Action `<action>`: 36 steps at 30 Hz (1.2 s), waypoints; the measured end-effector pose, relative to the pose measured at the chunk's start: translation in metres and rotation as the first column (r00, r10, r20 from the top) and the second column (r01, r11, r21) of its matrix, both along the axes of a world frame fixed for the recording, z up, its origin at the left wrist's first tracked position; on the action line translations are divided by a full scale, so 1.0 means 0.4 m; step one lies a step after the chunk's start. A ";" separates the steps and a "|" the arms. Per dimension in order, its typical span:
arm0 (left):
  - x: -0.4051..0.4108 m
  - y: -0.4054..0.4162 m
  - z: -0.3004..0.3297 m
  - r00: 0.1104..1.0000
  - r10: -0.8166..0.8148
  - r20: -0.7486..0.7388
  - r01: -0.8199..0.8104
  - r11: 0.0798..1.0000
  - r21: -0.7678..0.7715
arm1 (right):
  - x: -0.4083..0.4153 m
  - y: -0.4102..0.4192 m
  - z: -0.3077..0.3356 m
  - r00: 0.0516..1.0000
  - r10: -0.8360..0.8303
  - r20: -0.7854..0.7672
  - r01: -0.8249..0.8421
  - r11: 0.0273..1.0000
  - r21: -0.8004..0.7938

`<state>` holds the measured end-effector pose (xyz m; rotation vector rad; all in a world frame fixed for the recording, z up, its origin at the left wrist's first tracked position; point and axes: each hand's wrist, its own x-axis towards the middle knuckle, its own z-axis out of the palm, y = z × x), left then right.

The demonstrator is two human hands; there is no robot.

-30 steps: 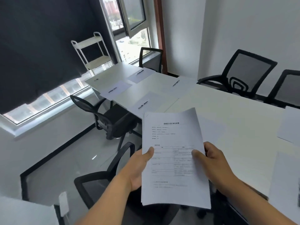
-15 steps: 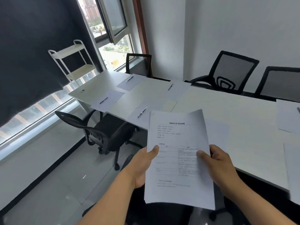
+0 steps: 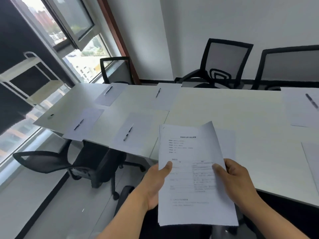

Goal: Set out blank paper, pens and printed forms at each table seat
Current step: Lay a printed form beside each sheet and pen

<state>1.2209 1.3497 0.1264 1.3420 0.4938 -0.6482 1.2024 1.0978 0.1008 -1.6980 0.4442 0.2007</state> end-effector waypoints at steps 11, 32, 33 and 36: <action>0.187 -0.078 -0.108 0.993 -0.111 -0.032 0.111 0.994 -0.024 | 0.115 -0.061 -0.109 0.981 -0.188 -0.054 0.181 0.978 -0.106; 0.335 -0.100 -0.208 0.972 -0.224 -0.075 0.216 0.971 -0.104 | 0.174 -0.116 -0.197 0.913 -0.400 -0.076 0.394 0.915 -0.084; 0.337 -0.100 -0.209 0.972 -0.223 -0.077 0.214 0.971 -0.109 | 0.175 -0.120 -0.199 0.913 -0.399 -0.082 0.393 0.916 -0.077; 0.341 -0.100 -0.217 0.972 -0.224 -0.075 0.214 0.970 -0.118 | 0.175 -0.128 -0.207 0.915 -0.393 -0.090 0.390 0.920 -0.050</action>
